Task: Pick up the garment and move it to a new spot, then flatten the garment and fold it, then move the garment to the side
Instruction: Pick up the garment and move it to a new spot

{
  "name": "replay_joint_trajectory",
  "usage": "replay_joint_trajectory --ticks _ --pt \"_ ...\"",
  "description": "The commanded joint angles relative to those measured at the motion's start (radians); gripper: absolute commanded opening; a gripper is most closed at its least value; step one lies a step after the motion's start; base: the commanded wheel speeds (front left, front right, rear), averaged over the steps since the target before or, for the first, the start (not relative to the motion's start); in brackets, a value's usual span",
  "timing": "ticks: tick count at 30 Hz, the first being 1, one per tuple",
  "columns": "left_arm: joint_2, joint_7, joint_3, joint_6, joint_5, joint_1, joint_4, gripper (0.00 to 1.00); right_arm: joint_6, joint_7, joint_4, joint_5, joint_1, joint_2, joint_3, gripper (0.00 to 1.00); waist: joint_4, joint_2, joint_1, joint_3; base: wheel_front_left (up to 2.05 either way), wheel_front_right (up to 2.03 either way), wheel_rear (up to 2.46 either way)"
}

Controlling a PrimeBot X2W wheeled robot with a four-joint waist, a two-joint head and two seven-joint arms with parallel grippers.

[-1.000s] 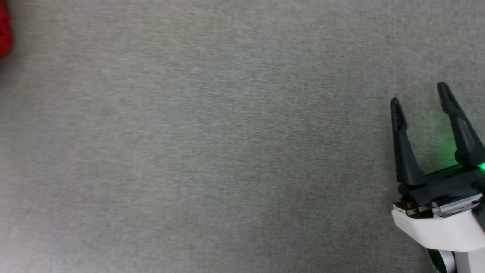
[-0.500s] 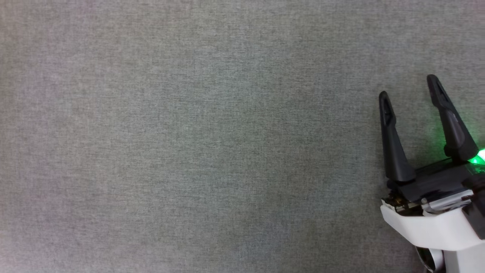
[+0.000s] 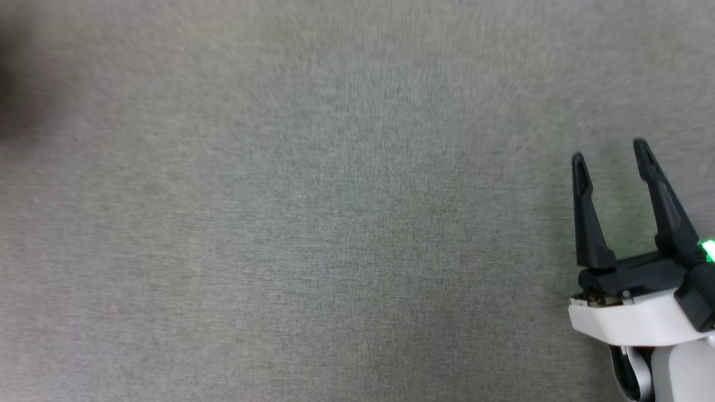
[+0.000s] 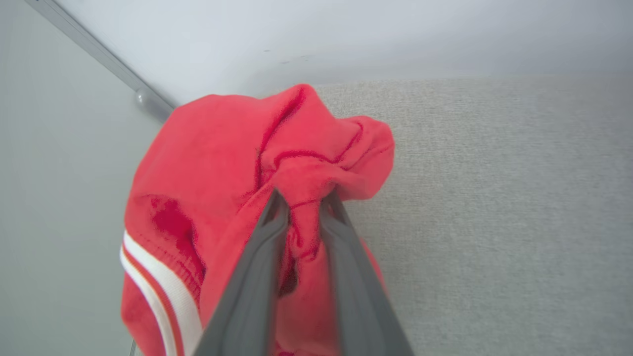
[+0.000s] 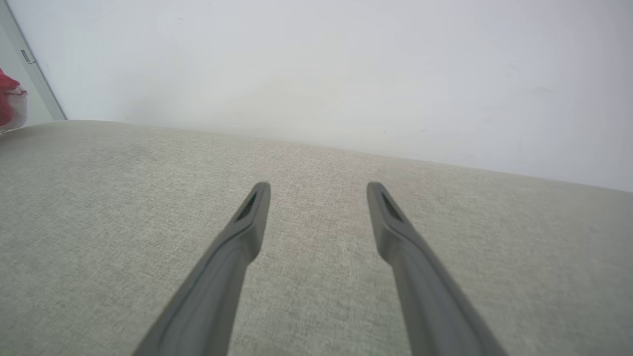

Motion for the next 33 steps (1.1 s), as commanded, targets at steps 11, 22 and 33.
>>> replay_joint_trajectory --ticks 11,22,33 --pt "-0.045 -0.239 -0.251 0.0 0.056 0.037 -0.173 0.0 -0.001 -0.002 0.081 0.027 0.075 0.032 -0.058 1.0 0.0 -0.0001 -0.0001 -0.318 0.0 0.0 0.0" --pt "-0.234 -0.296 -0.399 0.009 0.077 -0.003 -0.291 0.0 -0.001 -0.002 0.121 0.066 0.119 0.038 -0.051 1.0 -0.089 -0.0001 -0.0001 -0.425 0.0 0.0 0.0" --pt "-0.384 -0.337 -0.502 0.052 0.135 0.055 -0.35 0.0 -0.001 -0.002 0.115 0.105 0.134 0.038 -0.07 1.0 -0.179 -0.0001 -0.0001 -0.43 0.0 0.0 0.0"
